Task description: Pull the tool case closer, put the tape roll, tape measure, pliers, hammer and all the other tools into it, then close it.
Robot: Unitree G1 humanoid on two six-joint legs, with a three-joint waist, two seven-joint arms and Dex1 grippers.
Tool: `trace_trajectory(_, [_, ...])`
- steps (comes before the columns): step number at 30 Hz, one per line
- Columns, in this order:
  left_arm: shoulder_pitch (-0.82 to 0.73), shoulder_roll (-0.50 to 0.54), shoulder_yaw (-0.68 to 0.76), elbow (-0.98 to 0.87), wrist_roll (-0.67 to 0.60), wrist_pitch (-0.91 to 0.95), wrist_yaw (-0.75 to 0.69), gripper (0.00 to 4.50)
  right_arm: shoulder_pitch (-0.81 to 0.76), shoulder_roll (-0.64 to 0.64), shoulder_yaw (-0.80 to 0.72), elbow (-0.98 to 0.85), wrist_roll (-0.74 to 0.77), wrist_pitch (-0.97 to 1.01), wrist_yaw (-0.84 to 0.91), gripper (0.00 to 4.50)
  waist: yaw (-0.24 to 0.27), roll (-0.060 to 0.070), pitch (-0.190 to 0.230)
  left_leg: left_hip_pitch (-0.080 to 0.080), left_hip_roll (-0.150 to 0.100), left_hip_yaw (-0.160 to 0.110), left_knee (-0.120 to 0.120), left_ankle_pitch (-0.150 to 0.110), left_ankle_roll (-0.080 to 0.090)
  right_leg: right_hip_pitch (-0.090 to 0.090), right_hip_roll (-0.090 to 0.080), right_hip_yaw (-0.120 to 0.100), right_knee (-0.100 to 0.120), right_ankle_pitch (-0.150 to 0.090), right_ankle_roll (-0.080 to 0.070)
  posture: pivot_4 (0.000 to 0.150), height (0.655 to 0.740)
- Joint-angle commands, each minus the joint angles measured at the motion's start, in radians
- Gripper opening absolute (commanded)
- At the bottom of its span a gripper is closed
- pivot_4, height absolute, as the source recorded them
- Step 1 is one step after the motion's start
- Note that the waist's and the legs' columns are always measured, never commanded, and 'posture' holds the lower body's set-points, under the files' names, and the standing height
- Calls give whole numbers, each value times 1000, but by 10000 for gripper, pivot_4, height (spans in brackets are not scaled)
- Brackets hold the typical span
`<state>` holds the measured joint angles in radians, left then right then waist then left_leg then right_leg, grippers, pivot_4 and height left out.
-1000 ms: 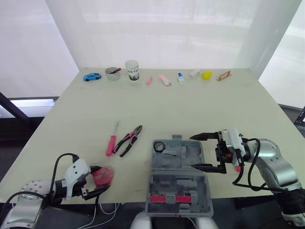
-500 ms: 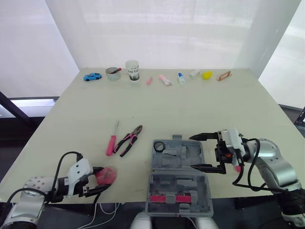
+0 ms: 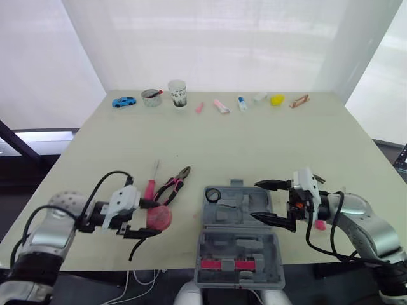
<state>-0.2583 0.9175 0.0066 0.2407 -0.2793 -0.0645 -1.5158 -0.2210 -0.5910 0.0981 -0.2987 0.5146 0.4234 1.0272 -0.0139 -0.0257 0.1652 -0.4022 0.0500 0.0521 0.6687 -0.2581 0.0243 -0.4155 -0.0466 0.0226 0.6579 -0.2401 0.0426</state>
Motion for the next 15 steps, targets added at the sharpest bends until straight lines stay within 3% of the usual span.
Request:
trace_trajectory(1, [-131, -26, -54, -32, -18, 51, -52, 30112, 8, 18, -23, -95, 40, 131, -126, 45000, 4, 0, 0, 0, 0, 0, 0, 0, 0, 0, 0, 0, 0, 0, 0, 1500, 7400])
trace_trajectory(15, [-483, -206, -245, 65, 37, 35, -78, 30112, -42, 164, -120, -215, 387, 605, -472, 45000, 2, -1, 0, -12, -1, -8, 3, 0, 0, -7, 3, -3, 1, 2, 4, 1500, 7400])
